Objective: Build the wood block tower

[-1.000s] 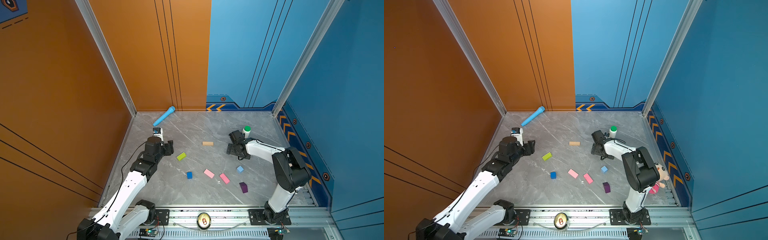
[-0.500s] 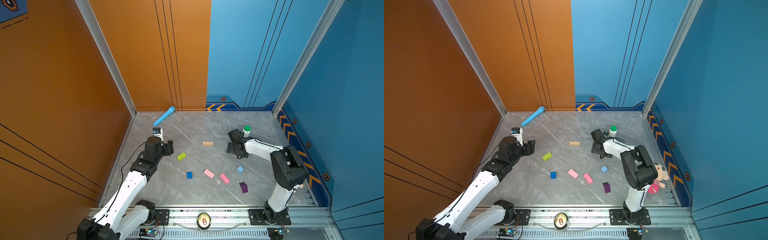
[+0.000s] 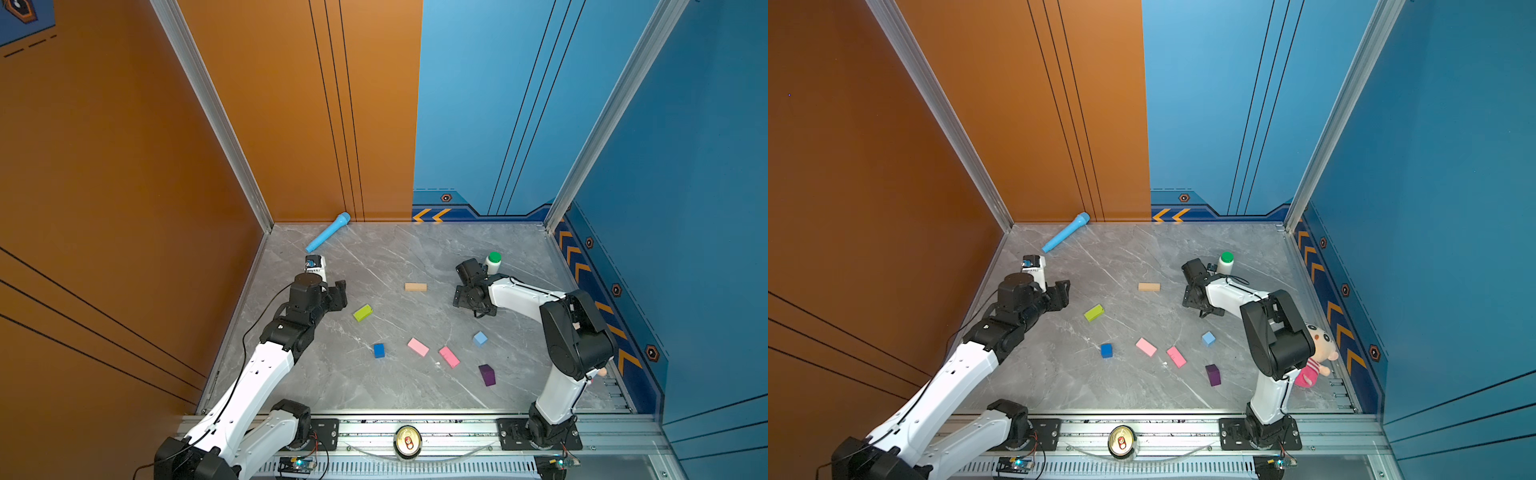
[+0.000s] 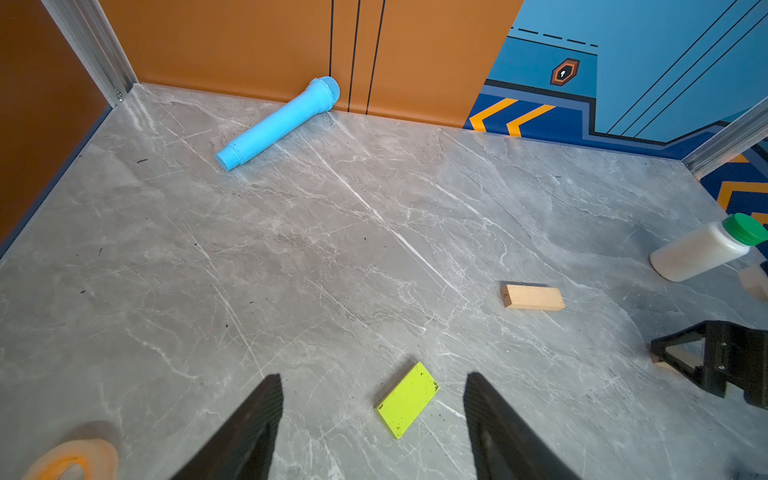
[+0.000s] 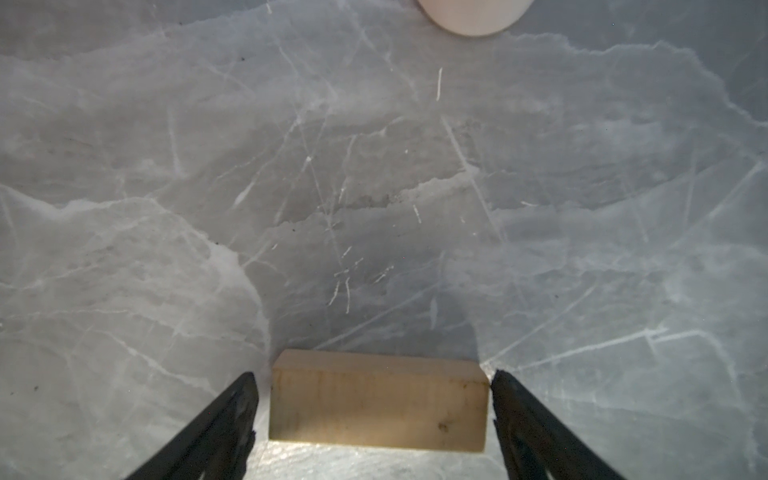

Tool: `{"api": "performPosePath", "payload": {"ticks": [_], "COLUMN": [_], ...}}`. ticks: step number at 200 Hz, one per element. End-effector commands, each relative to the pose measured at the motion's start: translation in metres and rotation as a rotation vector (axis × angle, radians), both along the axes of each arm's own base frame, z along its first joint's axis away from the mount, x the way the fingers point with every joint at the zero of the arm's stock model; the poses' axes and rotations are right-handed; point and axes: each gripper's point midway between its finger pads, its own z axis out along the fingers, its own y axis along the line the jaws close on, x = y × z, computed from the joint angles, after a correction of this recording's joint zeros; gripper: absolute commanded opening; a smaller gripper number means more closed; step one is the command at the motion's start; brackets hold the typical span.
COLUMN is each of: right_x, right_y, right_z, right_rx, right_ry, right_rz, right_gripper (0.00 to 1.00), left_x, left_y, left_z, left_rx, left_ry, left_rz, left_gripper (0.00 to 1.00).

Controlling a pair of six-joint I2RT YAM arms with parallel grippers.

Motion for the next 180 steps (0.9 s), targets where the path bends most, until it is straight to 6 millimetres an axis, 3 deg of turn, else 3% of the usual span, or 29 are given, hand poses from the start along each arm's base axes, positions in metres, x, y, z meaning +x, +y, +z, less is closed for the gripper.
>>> {"api": "performPosePath", "payload": {"ticks": [1, 122, 180], "right_x": [-0.003, -0.004, -0.006], "right_y": [0.001, 0.002, 0.014], "right_z": [-0.005, -0.010, -0.006], "right_rx": [0.007, 0.013, 0.002], "right_ry": [0.020, 0.033, 0.031], "right_rz": [-0.013, -0.011, 0.035], "right_gripper": [0.89, 0.80, 0.75], "left_x": [-0.003, -0.003, -0.007], "left_y": [0.003, 0.004, 0.005], "left_z": [-0.002, -0.002, -0.008], "left_rx": [0.008, 0.009, 0.017], "left_ry": [0.000, 0.000, 0.028], "left_rz": [-0.001, 0.001, 0.002], "left_gripper": [0.71, 0.71, 0.71]}}
